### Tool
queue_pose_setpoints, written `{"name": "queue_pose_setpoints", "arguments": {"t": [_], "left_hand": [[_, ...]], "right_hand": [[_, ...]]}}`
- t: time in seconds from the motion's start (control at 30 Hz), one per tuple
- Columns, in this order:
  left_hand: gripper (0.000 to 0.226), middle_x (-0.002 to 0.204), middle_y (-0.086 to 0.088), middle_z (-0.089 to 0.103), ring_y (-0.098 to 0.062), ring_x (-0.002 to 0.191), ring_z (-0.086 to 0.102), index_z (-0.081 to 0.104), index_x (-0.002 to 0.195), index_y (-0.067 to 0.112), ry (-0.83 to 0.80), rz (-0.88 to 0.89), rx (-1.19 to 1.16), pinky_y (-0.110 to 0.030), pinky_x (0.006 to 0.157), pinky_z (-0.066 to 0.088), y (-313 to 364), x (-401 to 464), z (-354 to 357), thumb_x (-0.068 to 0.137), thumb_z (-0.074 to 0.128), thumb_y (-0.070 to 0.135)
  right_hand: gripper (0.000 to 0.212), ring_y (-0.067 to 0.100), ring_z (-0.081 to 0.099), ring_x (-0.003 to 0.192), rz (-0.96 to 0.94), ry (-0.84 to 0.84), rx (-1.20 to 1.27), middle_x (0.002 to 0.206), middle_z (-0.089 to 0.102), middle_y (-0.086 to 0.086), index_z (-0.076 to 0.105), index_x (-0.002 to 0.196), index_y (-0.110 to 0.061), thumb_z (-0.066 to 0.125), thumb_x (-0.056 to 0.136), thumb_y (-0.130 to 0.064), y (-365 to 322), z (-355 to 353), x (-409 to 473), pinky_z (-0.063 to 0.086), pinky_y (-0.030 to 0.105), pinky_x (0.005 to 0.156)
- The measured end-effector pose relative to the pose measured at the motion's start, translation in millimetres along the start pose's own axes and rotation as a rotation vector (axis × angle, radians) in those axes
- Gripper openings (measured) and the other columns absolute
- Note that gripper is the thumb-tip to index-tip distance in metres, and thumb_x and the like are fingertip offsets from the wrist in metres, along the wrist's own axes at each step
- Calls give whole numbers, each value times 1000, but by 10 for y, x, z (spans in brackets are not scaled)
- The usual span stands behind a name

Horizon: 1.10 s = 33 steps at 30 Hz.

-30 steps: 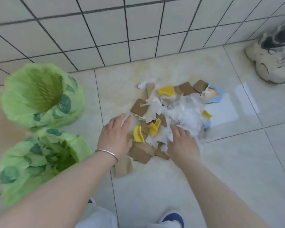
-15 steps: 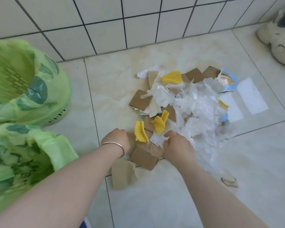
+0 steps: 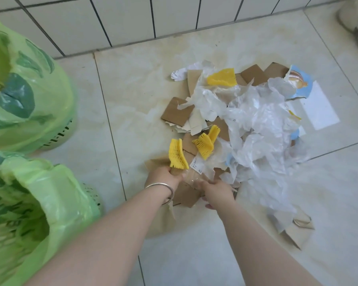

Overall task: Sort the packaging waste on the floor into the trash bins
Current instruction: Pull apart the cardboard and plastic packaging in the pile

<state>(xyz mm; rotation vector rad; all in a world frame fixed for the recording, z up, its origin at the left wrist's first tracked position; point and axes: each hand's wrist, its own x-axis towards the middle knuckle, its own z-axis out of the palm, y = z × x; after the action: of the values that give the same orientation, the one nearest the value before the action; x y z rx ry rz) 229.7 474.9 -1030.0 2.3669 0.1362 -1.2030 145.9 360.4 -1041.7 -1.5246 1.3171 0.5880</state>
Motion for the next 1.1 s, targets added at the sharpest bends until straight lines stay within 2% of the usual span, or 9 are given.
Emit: {"name": "queue_pose_setpoints", "arguments": {"t": [0.13,0.3,0.4,0.5,0.57,0.63,0.8,0.93,1.1], "left_hand": [[38,102,-9,70,-29,97,64,67,106,13,16,-24,-253,-34,88,50,-54,68,7,86,58,45],[34,93,0,69,-17,81,63,64,116,14,-164,-40,-594,-26,76,48,-64,72,-24,90,57,35],[36,107,-3,67,-20,94,61,61,121,17,-146,27,-499,-29,86,45,-51,55,-81,96,45,38],[31,114,-1,64,-26,108,58,65,115,20,120,79,-281,-28,90,42,-113,89,-156,96,45,33],[20,114,-5,63,-25,106,58,68,103,22,300,116,-69,-26,85,43,-168,131,-203,90,53,24],[25,119,-5,56,-25,114,53,63,108,23,376,108,48,-32,93,45,-219,200,-223,83,60,23],[47,120,-4,61,-28,116,54,51,119,25,242,2,94,-36,94,47,-256,257,-140,75,67,34],[24,107,-9,67,-30,103,60,62,104,25,161,21,144,-28,77,43,-182,182,-74,83,59,36],[11,88,-9,65,-23,80,59,64,95,21,-123,74,-342,-27,68,44,-60,64,-8,89,56,17]], "right_hand": [[26,16,52,75,-41,24,240,76,53,-4,53,98,-11,62,88,-33,-70,11,53,42,28,71],[35,25,61,100,-19,-40,534,107,63,5,54,118,-11,65,86,-23,-128,16,47,50,41,90],[30,21,59,92,-44,-46,567,103,63,2,58,115,-17,65,86,-22,-146,-63,56,51,39,83],[18,20,57,93,-27,-20,635,97,62,-2,60,103,-18,65,87,-24,-130,-185,90,51,41,87],[23,21,58,98,0,-30,707,107,64,2,62,105,-15,66,86,-27,-111,-262,111,52,38,80],[25,21,60,100,7,-81,784,113,66,4,66,108,-14,65,87,-28,-95,-326,115,52,35,75],[30,24,61,113,-5,-142,880,123,65,6,64,117,-11,59,91,-24,3,-369,129,51,37,87],[12,15,65,76,-42,-233,835,87,71,0,67,92,-17,56,92,-22,37,-314,104,53,32,64],[12,17,59,75,-48,-304,697,83,68,2,64,96,-11,56,93,-19,68,-246,93,48,32,68]]}}
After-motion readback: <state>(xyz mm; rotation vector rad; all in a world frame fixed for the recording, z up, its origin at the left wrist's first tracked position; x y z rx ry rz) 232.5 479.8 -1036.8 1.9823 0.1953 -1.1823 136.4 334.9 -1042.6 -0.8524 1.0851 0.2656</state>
